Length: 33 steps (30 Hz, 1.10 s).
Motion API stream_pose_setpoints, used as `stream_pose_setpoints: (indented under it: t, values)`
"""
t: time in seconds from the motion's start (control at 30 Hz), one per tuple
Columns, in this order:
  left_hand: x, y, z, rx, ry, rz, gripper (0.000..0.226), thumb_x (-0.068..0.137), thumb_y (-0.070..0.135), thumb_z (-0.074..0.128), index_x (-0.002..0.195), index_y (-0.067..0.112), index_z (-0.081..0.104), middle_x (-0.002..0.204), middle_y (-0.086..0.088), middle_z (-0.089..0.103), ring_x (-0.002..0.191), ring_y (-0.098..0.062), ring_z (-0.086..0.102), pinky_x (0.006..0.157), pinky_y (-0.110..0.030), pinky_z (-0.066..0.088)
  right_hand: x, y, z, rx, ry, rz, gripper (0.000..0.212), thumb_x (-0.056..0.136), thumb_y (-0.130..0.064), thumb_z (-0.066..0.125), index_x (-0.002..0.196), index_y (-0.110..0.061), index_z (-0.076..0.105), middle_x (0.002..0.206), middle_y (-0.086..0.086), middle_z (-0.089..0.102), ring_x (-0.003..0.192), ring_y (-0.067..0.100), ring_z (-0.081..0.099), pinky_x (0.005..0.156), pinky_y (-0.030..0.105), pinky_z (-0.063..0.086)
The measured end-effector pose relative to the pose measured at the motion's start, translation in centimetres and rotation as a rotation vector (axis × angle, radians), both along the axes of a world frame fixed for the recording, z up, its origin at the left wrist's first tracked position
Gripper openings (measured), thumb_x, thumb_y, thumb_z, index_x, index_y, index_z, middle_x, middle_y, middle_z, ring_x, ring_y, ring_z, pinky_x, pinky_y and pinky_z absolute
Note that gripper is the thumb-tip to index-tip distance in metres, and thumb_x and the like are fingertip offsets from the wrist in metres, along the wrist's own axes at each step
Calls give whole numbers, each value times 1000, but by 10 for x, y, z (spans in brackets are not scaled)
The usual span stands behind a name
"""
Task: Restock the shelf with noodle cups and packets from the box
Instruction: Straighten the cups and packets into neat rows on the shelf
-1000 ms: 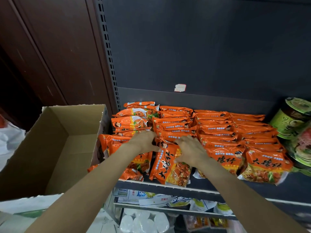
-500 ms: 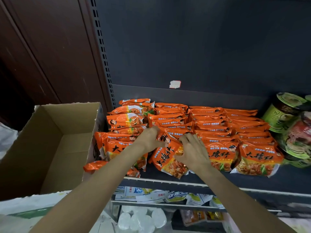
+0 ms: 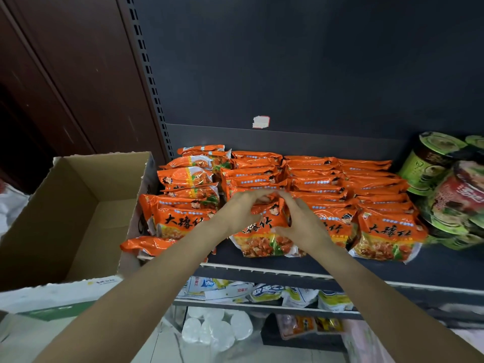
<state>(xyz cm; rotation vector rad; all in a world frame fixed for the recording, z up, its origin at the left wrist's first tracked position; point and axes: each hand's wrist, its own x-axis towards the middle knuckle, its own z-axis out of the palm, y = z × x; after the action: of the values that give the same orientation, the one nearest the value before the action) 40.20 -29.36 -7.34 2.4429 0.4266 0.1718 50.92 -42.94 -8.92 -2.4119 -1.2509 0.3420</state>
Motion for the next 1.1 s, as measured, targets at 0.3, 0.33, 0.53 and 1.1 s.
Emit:
stream_pose_setpoints:
  t: [0.3, 0.33, 0.53, 1.1]
  values:
    - [-20, 3, -8, 297, 329, 91, 69, 84, 14, 67, 143, 19, 33, 141, -7, 46, 127, -25, 46, 107, -40, 37, 0, -4, -1, 25, 30, 76, 64, 80, -24, 73, 130, -27, 33, 121, 10, 54, 106, 28, 56, 87, 41, 50]
    - [-21, 4, -6, 320, 315, 98, 66, 84, 15, 67, 142, 19, 36, 138, -7, 48, 125, -25, 46, 107, -39, 37, -1, -5, -3, 41, 31, 80, 64, 80, -24, 73, 130, -25, 34, 122, 10, 54, 107, 28, 56, 88, 41, 49]
    - [-22, 5, -10, 562, 305, 113, 62, 87, 25, 64, 141, 23, 34, 135, -3, 46, 126, -25, 41, 106, -40, 30, 0, -10, -18, 74, 10, -22, 76, 80, -22, 73, 140, -21, 26, 129, 7, 51, 115, 24, 55, 91, 37, 50]
    - [-31, 21, -19, 723, 372, 128, 72, 84, 35, 67, 143, 26, 26, 132, -5, 47, 125, -25, 41, 106, -41, 29, -3, 20, -16, 4, -363, 156, 72, 81, -23, 72, 137, -13, 29, 128, 9, 44, 117, 21, 45, 94, 30, 47]
